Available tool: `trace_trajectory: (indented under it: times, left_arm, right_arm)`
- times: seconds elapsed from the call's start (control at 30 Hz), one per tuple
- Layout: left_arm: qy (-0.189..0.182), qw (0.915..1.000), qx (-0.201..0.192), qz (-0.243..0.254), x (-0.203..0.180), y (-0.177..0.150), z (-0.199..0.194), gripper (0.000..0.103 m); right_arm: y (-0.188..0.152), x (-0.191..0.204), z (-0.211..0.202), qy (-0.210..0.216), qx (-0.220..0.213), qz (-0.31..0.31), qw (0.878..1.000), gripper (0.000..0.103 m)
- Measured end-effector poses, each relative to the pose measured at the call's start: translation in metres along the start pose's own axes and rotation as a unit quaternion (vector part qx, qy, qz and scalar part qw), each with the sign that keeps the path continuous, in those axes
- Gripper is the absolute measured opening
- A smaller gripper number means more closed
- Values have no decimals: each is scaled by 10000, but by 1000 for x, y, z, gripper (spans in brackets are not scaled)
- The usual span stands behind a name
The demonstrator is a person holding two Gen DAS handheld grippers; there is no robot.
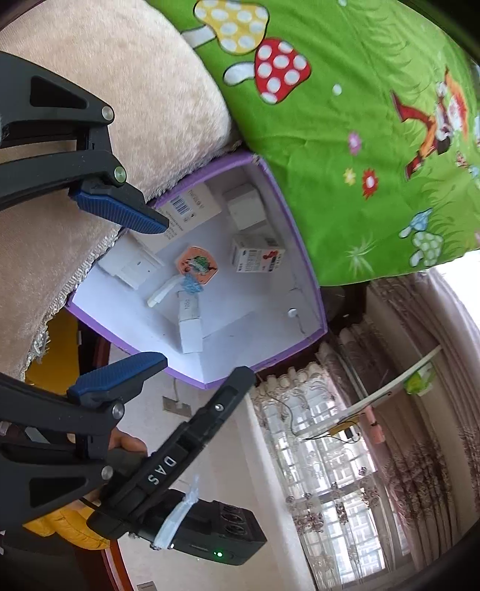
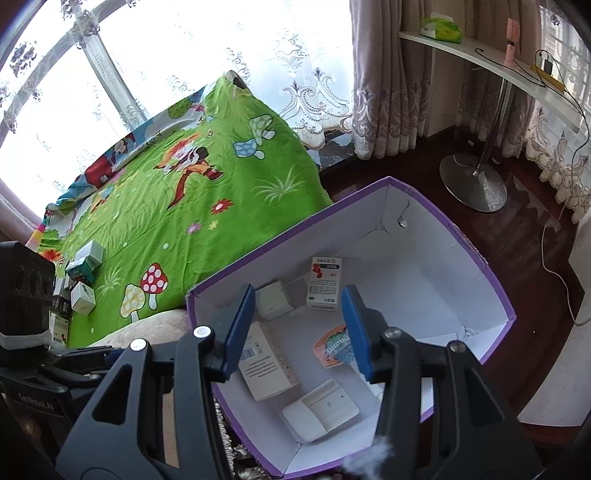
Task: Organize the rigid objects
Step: 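Carry both white pieces over the purple-rimmed box and open both grippers, then move both grippers back to the remaining boxes on the bed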
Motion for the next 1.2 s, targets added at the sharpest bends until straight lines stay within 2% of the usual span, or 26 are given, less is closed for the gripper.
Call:
trace_trajectory:
  times: [0.17,0.37,0.63,0.83,1.03,1.2]
  left_arm:
    - [217,9989,-404,71,8,3,-21,67]
    - [774,9924,-937,180,24,6,-56,67]
    - [995,9844,-1445,108,45,4,-94,67]
    - [1131,9782,-1739,-116,66,-3,-121,67]
    - [1184,9715,-1975,-563,97,-15,-147,67]
    - [1251,9635,-2211,-846,120,-31,-170,67]
  right_arm:
    - [-2,18,1,115,27,-165,9998,53]
    - [-6,51,2,294,72,-477,9984,53]
    - [-12,99,0,534,88,-982,9937,53]
    - [-19,132,7,804,249,-1201,9892,53]
    - [-27,164,14,1004,400,-1474,9832,53]
    - [-34,191,17,1156,472,-1696,9776,58]
Point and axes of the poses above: each gripper's, at about its wrist camera, not at the fingertips, and z roughly the way its jaws point, x to its left, y to its top, the point moved 5 cm from there along z, roughly the way its jaws point
